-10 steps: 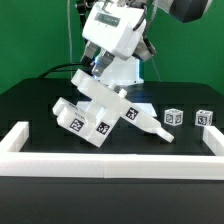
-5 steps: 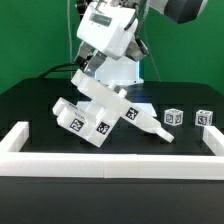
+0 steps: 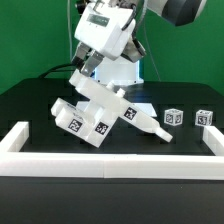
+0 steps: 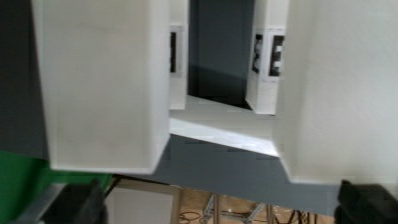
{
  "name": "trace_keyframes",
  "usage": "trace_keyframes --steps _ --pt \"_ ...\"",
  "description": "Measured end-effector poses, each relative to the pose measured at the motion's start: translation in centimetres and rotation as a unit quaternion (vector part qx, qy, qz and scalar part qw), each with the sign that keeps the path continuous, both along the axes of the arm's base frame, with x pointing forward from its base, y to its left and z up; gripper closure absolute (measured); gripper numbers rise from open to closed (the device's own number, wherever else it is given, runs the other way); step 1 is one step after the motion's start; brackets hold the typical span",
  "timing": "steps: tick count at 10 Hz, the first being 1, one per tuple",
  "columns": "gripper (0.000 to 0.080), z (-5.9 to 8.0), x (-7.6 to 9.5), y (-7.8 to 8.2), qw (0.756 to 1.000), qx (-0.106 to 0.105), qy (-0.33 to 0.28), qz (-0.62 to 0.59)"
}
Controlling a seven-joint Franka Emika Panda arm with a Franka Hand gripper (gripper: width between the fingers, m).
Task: Assemble chair
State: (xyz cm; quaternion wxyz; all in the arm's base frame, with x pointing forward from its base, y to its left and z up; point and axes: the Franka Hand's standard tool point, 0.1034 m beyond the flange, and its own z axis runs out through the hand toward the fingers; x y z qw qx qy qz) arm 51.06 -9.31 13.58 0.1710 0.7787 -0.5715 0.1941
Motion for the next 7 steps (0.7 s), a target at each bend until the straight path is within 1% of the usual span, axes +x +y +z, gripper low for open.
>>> trace_keyframes --steps 1,2,4,5,7 --pt "0.015 0.4 0.5 0.2 1.0 0.002 -0.002 0.0" --pt "0.015 0.4 0.5 0.0 1.0 0.001 -0.003 0.0" --pt "0.015 -0.4 0.1 -0.6 1.0 -0.01 -0.002 0.002" --pt "0.015 -0.5 0.0 -0.7 1.0 -0.014 0.0 0.003" --pt "0.015 -0.6 0.1 -0.4 1.0 -0.015 -0.003 -0.001"
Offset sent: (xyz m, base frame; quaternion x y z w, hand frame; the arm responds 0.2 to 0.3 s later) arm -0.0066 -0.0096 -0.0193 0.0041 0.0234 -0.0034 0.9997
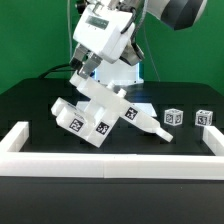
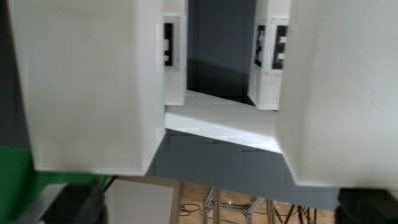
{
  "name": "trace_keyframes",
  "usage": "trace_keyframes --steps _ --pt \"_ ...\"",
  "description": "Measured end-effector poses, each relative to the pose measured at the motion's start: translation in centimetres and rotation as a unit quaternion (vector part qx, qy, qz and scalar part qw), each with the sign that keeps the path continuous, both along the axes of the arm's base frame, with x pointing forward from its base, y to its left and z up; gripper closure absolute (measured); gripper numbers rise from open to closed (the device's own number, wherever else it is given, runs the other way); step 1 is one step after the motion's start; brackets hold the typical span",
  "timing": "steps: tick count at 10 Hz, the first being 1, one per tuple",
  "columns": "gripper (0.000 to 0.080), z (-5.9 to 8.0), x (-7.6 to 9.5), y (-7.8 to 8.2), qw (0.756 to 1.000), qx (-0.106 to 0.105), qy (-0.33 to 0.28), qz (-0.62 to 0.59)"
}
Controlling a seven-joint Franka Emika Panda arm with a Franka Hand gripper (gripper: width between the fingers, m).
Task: Assemble chair
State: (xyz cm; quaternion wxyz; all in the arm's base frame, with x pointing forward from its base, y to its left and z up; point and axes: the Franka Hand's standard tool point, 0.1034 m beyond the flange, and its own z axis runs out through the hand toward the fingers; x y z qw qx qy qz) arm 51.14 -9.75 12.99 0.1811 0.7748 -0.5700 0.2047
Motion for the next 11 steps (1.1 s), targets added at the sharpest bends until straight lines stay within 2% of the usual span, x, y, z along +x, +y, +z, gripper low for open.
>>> trace_keyframes --steps 2,4,6,8,11 --pt "0.015 0.1 0.1 -0.2 1.0 -0.003 0.002 0.004" --pt "0.015 1.0 0.4 -0.2 1.0 0.003 -0.002 0.002" --pt "0.015 1.5 0.5 1.1 1.0 0.006 -0.004 0.003" --pt "0.015 1.3 0.3 2.1 1.0 0.003 -0.003 0.011" --pt "0.015 0.1 -0.4 1.4 1.0 -0.009 -0.001 0.017"
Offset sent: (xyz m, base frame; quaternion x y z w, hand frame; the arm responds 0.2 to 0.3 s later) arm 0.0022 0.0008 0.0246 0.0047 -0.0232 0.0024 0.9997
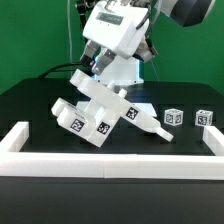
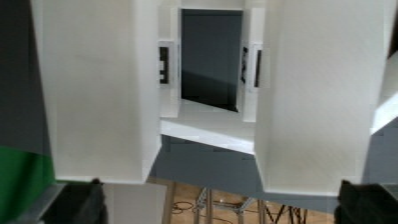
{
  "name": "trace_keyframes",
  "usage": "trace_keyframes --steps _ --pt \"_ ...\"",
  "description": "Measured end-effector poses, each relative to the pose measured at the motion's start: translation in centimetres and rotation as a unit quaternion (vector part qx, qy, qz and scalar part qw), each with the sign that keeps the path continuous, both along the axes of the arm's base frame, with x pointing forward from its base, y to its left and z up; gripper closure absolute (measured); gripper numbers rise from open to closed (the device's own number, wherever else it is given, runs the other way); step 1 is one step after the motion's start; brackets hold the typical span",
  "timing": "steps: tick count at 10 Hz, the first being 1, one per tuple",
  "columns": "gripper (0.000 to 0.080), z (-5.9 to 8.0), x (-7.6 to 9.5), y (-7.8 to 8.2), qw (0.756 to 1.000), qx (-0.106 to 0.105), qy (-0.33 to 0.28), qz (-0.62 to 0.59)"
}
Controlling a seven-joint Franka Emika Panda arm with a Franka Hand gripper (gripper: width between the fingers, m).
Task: Assemble chair
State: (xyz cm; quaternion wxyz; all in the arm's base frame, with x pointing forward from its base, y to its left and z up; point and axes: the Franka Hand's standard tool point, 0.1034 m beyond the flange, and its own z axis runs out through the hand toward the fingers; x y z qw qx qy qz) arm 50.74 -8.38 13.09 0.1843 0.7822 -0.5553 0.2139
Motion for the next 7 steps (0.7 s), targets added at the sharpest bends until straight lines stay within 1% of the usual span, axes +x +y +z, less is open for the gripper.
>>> trace_keyframes --steps 7 --pt "0.015 -0.7 0.4 -2.5 1.0 -0.02 -0.017 0.001"
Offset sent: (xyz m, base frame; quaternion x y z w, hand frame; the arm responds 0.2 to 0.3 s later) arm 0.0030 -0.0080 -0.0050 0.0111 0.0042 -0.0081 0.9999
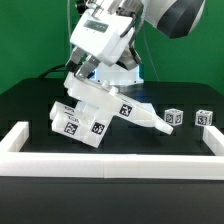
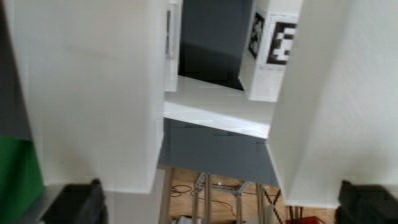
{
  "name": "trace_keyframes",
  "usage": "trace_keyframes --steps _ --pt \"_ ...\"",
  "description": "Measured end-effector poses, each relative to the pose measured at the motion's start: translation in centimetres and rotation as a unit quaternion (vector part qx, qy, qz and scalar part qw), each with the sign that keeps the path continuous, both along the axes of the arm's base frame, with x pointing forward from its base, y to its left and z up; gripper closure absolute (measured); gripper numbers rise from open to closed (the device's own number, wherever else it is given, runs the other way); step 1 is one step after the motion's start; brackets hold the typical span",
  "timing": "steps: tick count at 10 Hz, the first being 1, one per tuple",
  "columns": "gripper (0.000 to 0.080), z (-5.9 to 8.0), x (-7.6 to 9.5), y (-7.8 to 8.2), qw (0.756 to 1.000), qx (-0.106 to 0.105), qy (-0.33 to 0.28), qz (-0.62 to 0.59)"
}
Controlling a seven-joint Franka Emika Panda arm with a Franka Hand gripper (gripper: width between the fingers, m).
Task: Assemble chair
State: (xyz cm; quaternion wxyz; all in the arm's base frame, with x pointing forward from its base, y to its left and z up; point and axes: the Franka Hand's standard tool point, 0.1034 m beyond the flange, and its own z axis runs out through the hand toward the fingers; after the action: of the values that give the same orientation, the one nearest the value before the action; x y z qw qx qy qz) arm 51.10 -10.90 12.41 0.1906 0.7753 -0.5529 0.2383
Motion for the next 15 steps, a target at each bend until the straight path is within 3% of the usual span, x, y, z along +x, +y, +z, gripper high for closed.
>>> trace_keyframes --steps 7,10,12,15 --pt "0.015 -1.4 -0.4 -2.9 0.999 -0.042 0.002 0.003" --pt "0.015 -1.7 -0.5 -3.9 0.999 -0.044 0.003 0.002" --pt "0.015 -0.9 -0.3 -3.9 0.999 -0.038 0.005 -0.005" --pt "0.015 2.6 0.0 -2.2 1.0 -0.013 -0.003 -0.019"
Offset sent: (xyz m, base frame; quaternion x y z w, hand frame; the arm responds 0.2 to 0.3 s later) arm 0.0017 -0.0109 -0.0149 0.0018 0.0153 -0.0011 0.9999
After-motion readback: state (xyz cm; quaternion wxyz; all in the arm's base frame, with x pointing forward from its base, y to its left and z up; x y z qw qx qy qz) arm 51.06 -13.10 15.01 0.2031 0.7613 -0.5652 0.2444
